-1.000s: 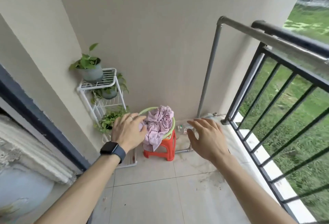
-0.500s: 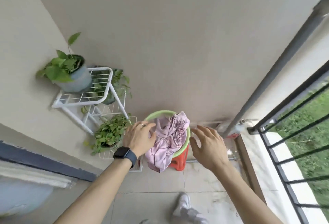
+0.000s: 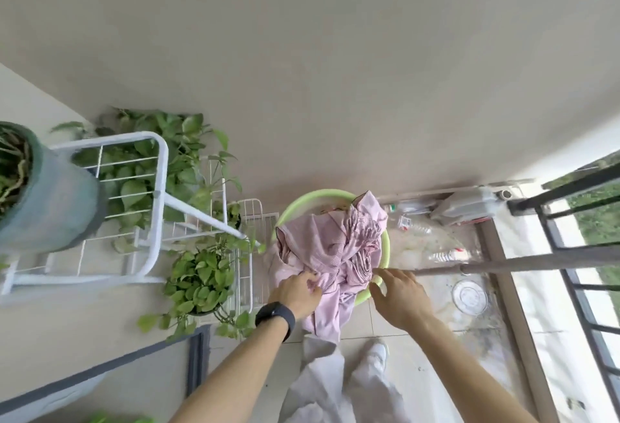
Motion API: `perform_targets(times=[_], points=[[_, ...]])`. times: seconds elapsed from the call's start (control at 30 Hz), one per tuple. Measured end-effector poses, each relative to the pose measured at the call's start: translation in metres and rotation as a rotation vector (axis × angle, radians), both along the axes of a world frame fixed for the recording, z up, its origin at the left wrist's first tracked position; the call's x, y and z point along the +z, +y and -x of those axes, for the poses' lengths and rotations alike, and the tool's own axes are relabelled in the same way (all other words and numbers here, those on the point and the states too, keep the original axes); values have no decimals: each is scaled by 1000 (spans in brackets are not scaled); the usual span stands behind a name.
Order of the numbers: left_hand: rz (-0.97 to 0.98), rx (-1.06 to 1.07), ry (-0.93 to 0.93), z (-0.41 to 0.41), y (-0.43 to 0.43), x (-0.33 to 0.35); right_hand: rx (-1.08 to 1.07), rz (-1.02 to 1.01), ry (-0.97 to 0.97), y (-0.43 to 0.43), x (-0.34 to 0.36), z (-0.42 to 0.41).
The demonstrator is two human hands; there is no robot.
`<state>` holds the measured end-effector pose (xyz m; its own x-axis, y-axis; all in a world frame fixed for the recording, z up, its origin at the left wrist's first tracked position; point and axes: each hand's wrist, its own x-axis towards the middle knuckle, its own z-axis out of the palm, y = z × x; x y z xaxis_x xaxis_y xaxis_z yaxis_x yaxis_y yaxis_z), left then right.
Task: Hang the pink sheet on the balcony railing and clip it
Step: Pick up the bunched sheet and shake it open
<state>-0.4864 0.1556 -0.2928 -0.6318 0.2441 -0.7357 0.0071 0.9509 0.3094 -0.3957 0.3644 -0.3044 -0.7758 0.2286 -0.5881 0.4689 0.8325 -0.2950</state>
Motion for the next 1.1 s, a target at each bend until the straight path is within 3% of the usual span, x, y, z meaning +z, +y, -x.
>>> perform_targets(times=[0.17, 0.37, 0.6, 0.67, 0.73, 0.83, 1.1], points=[[-76, 358, -186, 46, 13, -53, -289, 144, -120, 7, -61, 56], [-236, 585, -318, 67, 38, -113, -728, 419, -60, 14, -132, 112], [-458, 579, -172, 74, 59, -107, -820, 421, 18, -1, -121, 106], [-521, 468, -234, 81, 56, -83, -955, 565, 66, -7, -89, 101], [-568, 176, -273, 82, 53, -47, -1098, 734, 138, -9, -48, 101], [-467, -302, 149, 75, 55, 8, -1132, 946, 255, -8, 24, 103], [-809, -123, 652, 117, 88, 181, -634, 875, 598, 28, 251, 123]])
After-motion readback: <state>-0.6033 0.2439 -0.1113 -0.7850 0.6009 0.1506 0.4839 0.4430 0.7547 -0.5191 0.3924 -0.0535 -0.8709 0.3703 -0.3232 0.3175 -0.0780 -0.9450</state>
